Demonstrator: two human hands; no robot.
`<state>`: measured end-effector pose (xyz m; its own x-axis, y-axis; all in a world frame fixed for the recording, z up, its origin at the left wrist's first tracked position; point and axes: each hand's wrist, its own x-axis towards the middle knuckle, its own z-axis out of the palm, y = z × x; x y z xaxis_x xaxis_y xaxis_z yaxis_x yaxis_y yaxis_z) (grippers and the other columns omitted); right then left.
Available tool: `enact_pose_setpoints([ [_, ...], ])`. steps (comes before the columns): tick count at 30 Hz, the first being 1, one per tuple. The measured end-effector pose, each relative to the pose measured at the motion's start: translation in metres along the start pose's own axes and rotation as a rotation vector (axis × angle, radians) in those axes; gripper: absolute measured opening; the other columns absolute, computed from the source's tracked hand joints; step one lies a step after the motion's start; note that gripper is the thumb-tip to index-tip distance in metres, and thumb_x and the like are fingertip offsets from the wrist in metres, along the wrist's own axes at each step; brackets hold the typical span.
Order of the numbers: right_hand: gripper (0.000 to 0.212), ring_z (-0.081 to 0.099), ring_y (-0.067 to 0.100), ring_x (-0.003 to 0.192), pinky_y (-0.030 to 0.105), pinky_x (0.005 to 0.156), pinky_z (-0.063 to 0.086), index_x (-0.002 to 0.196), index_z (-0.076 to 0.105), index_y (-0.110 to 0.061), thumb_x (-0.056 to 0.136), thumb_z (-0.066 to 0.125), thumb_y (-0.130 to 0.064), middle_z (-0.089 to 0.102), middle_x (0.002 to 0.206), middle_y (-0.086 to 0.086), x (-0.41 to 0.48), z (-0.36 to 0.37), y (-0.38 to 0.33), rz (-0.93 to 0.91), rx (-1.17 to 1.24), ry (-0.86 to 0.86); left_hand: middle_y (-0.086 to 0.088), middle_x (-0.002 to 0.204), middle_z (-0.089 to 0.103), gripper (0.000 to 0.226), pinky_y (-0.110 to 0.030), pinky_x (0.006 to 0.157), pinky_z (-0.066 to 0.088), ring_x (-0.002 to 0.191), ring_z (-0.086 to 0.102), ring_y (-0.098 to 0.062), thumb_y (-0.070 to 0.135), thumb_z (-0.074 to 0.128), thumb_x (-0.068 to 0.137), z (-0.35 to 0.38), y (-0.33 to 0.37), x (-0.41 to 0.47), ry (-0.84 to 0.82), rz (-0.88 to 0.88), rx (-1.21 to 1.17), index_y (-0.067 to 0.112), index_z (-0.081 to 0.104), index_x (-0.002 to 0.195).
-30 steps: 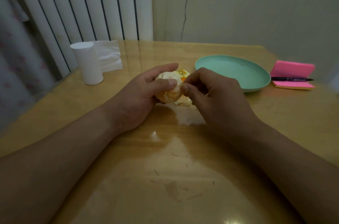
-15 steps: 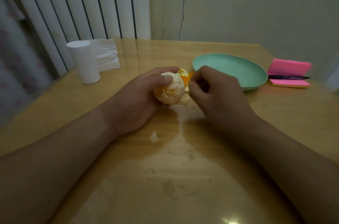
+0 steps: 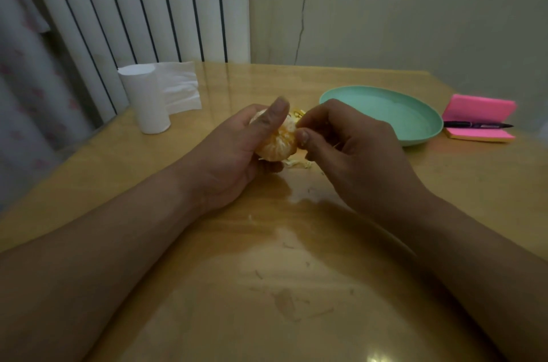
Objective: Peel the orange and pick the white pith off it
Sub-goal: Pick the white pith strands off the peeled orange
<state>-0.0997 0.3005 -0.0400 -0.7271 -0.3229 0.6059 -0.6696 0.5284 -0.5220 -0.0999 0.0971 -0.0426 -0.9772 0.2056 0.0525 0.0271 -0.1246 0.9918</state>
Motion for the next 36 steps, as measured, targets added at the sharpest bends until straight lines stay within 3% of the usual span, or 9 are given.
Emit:
enact_pose_setpoints([
  [6,0.006,0.070,0.010,0.083,0.040,0.075,0.058,0.107,0.070,-0.024,0.101,0.070,-0.022,0.072,0.088,-0.013,0.001,0.001,0.004,0.020,-0.030,0.017,-0.011,0.113,0.075,0.063,-0.032,0.077,0.058,0.099,0.072,-0.023,0.059,0.054,0.099,0.006,0.005,-0.004,0.001,-0.057,-0.130,0.007,0.062,0.134],
  [11,0.008,0.071,0.005,0.085,0.019,0.072,0.053,0.107,0.070,-0.023,0.099,0.073,-0.021,0.071,0.086,-0.015,0.001,0.002,0.000,0.057,0.060,0.017,-0.013,0.112,0.074,0.064,-0.031,0.070,0.054,0.095,0.070,-0.025,0.062,0.042,0.107,0.007,0.007,-0.006,-0.016,-0.100,-0.218,0.007,0.062,0.134],
  [15,0.008,0.068,-0.004,0.085,0.011,0.072,0.049,0.107,0.072,-0.020,0.100,0.073,-0.023,0.070,0.086,-0.019,0.000,0.001,-0.005,0.027,0.045,0.032,-0.013,0.113,0.072,0.062,-0.032,0.068,0.050,0.095,0.067,-0.024,0.061,0.041,0.108,0.006,0.005,-0.004,-0.023,-0.084,-0.209,0.009,0.064,0.132],
  [22,0.013,0.066,0.010,0.080,0.040,0.069,0.058,0.108,0.071,-0.022,0.099,0.073,-0.031,0.072,0.091,-0.011,0.001,-0.004,-0.007,-0.135,-0.219,0.034,-0.022,0.124,0.066,0.064,-0.033,0.074,0.050,0.101,0.062,-0.028,0.060,0.042,0.108,0.006,0.001,-0.003,-0.034,-0.081,-0.157,0.006,0.064,0.135],
  [27,0.019,0.065,0.017,0.074,0.042,0.064,0.056,0.107,0.071,-0.022,0.101,0.060,-0.036,0.072,0.090,-0.006,0.006,-0.009,-0.014,-0.231,-0.450,-0.050,-0.013,0.113,0.071,0.062,-0.038,0.088,0.052,0.101,0.063,-0.027,0.059,0.047,0.105,0.011,0.001,-0.004,0.025,-0.087,-0.108,0.007,0.065,0.134],
  [36,0.020,0.060,0.025,0.071,0.043,0.066,0.053,0.105,0.067,-0.020,0.107,0.052,-0.032,0.064,0.083,-0.001,0.011,-0.010,-0.026,-0.192,-0.626,-0.154,-0.010,0.111,0.072,0.060,-0.037,0.086,0.056,0.101,0.065,-0.027,0.060,0.050,0.105,0.012,-0.003,-0.002,0.065,-0.092,-0.015,0.008,0.066,0.130],
])
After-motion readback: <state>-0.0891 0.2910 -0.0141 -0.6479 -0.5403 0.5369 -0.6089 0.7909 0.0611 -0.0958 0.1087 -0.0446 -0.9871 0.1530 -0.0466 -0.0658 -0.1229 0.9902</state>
